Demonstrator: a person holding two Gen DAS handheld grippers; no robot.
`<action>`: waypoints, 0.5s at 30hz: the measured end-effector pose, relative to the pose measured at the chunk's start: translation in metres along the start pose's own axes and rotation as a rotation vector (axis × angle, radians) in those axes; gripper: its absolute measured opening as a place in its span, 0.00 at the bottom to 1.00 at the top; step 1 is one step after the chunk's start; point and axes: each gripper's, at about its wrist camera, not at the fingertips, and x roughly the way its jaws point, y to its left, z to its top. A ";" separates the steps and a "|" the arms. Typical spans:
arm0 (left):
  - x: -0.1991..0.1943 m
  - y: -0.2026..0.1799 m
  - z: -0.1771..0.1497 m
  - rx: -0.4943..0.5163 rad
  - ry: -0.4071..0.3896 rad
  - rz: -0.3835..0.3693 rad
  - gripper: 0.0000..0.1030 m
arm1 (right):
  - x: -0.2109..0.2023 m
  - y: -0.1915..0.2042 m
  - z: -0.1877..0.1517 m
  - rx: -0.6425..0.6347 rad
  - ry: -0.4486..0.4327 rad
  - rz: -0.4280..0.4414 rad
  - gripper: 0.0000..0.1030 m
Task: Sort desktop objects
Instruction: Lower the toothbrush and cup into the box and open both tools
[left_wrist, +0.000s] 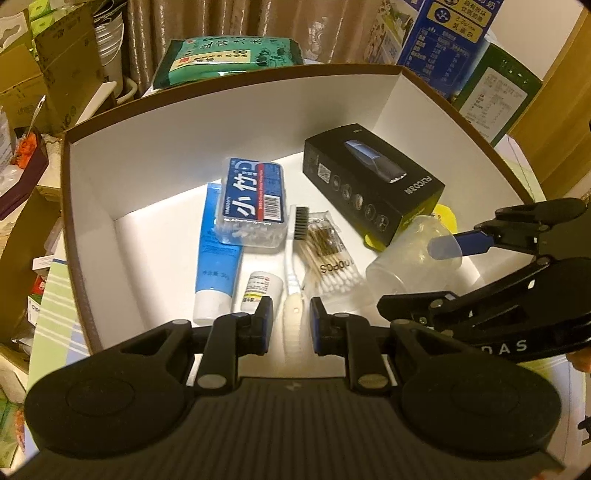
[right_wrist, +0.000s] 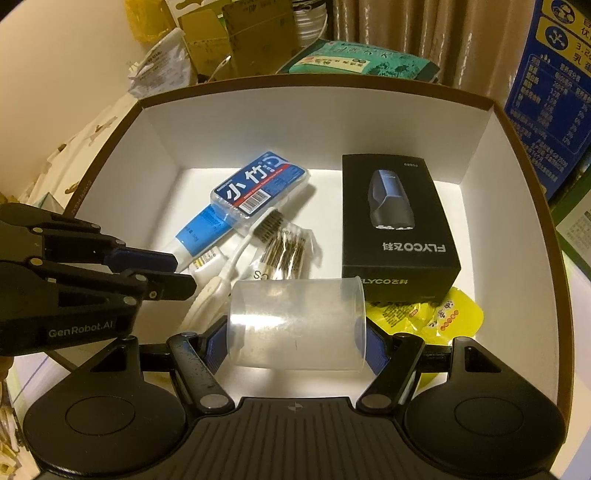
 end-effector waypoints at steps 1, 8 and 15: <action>0.000 0.000 0.000 0.001 0.001 0.003 0.16 | 0.000 0.000 0.000 0.000 0.002 0.001 0.67; -0.003 0.000 -0.001 0.007 0.011 0.019 0.26 | 0.000 0.001 -0.001 -0.017 -0.005 -0.018 0.91; -0.009 -0.003 -0.004 0.029 0.011 0.033 0.38 | -0.010 -0.008 -0.006 -0.026 -0.007 -0.043 0.98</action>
